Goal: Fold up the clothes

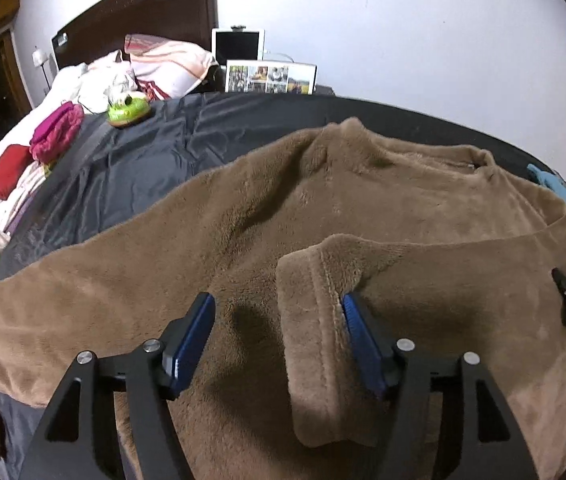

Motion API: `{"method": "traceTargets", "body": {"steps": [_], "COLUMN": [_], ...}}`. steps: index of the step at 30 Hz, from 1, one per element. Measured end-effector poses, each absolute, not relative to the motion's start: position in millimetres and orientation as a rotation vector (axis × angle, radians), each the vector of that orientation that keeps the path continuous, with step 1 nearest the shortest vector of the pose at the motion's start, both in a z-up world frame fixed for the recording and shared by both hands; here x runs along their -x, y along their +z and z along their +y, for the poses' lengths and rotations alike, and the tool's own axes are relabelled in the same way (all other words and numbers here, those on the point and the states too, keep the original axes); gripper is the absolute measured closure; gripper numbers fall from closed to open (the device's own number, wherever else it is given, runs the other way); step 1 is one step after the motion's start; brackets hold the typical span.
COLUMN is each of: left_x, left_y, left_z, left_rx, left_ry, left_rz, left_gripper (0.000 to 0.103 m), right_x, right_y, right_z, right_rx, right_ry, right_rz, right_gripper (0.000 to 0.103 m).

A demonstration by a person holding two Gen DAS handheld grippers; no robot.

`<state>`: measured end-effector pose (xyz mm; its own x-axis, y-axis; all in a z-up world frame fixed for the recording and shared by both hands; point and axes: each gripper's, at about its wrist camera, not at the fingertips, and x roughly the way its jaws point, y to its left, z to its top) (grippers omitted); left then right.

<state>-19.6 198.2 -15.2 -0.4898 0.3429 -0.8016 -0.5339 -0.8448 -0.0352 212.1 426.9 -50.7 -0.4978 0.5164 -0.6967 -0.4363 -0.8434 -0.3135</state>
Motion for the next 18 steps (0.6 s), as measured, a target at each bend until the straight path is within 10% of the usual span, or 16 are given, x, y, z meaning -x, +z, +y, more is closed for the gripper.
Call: {"method": "traceTargets", "body": {"steps": [18], "left_x": [-14], "left_y": [-44], "left_z": [206], "left_rx": [1.214], "left_ry": [2.168], "left_rz": [0.392], "left_gripper": [0.023], "right_x": [-212], "right_y": [-52], "right_z": [426], "right_rx": [1.127], "right_ry": [2.328], "right_rz": [-0.138], "right_gripper": [0.021]}}
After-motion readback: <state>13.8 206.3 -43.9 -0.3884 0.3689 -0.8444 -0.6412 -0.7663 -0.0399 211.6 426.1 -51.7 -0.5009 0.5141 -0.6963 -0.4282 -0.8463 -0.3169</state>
